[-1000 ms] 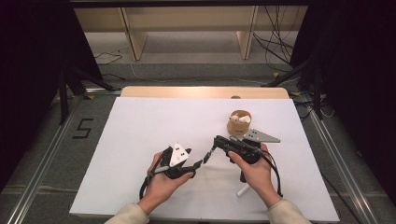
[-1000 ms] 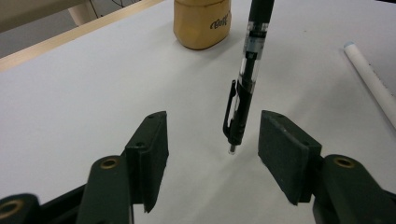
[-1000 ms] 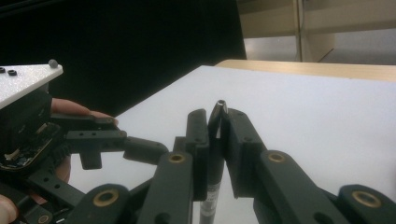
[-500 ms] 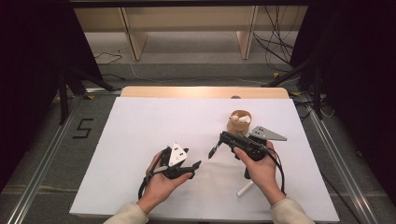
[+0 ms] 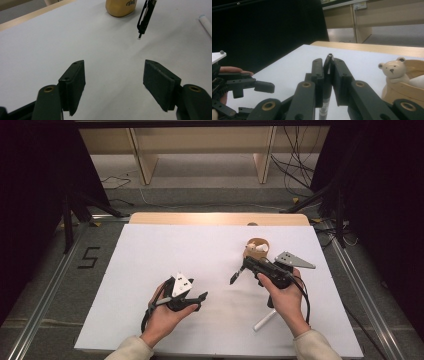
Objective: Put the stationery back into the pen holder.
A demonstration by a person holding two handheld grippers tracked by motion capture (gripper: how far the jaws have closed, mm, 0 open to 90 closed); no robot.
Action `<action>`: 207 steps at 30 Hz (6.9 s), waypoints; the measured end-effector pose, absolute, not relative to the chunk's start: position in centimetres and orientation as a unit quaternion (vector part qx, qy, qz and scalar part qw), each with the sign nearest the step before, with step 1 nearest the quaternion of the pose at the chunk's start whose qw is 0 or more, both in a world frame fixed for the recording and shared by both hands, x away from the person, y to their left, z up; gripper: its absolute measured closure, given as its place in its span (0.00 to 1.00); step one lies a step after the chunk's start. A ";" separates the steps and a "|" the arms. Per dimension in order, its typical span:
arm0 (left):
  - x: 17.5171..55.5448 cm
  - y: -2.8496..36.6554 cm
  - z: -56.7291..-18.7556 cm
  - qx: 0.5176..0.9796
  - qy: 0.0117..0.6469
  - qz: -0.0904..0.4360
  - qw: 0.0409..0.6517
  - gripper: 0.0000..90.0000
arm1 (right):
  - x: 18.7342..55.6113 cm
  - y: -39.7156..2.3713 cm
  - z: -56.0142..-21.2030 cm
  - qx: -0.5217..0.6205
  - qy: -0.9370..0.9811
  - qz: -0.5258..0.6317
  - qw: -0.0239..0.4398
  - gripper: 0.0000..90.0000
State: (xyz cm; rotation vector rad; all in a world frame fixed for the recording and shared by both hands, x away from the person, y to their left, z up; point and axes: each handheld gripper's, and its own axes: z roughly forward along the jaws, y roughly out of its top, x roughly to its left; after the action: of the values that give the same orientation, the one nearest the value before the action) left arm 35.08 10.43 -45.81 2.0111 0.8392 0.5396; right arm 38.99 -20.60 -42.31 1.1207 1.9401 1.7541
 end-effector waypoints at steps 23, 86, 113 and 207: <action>35.0 12.9 -46.2 0.802 0.358 0.221 0.425 0.38 | 39.6 -22.4 -41.6 0.406 0.660 0.607 0.174 0.90; 35.1 13.3 -46.5 0.800 0.366 0.217 0.423 0.37 | 41.4 -25.7 -40.1 0.435 0.627 0.607 0.222 0.90; 35.1 13.3 -46.5 0.800 0.366 0.218 0.422 0.37 | 41.7 -25.9 -39.4 0.434 0.619 0.613 0.230 0.90; 35.1 13.1 -46.6 0.801 0.367 0.216 0.421 0.37 | 44.1 -26.7 -38.8 0.446 0.589 0.613 0.279 0.89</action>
State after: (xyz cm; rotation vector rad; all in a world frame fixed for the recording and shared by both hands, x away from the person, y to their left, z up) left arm 35.07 13.15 -46.64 2.0064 0.9194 0.5403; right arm 44.09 -26.69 -38.83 1.1971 1.5801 1.6453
